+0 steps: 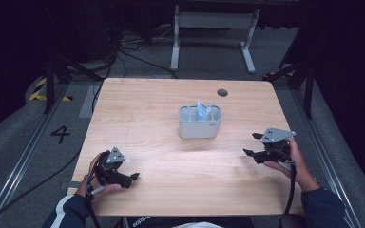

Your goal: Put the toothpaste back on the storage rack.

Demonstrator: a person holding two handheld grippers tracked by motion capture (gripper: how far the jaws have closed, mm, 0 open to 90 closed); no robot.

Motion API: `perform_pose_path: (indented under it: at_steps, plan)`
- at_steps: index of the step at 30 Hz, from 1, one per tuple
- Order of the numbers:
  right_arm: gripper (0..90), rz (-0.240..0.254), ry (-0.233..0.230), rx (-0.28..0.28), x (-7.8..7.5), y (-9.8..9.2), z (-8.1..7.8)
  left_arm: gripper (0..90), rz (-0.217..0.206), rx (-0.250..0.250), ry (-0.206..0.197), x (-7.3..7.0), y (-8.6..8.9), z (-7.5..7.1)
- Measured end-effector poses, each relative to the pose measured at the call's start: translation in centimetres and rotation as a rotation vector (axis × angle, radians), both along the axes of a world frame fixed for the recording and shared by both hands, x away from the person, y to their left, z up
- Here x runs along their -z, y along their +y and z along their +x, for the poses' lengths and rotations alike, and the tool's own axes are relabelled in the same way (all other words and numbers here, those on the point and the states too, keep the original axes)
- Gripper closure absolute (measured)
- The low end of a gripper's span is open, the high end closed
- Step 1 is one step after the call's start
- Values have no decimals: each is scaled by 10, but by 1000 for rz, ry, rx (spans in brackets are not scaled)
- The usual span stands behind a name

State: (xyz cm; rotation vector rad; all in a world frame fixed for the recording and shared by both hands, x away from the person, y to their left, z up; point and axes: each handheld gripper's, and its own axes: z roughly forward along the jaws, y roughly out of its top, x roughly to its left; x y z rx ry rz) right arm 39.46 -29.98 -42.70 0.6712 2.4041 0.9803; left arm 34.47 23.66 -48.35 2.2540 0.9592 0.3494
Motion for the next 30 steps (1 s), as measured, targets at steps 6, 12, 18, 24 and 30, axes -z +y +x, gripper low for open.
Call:
perform_pose_path:
  at_steps: [6, 12, 18, 24, 30]
  plan:
    - [254, 12, 34, 14, 15, -15, -11, 2, 0, 0, 0, 0, 0, 0]
    - [202, 30, 53, 66, 31, -30, -25, 2, 0, 0, 0, 0, 0, 0]
    - [183, 49, 78, 108, 43, -43, -35, 2, 0, -1, 1, 0, 0, 0]
    - [181, 113, 125, 161, 56, -56, -41, 1, -1, -1, 2, 0, 0, 0]
    - [157, 141, 178, 206, 60, -60, -40, 2, 0, -3, 2, 0, 0, 0]
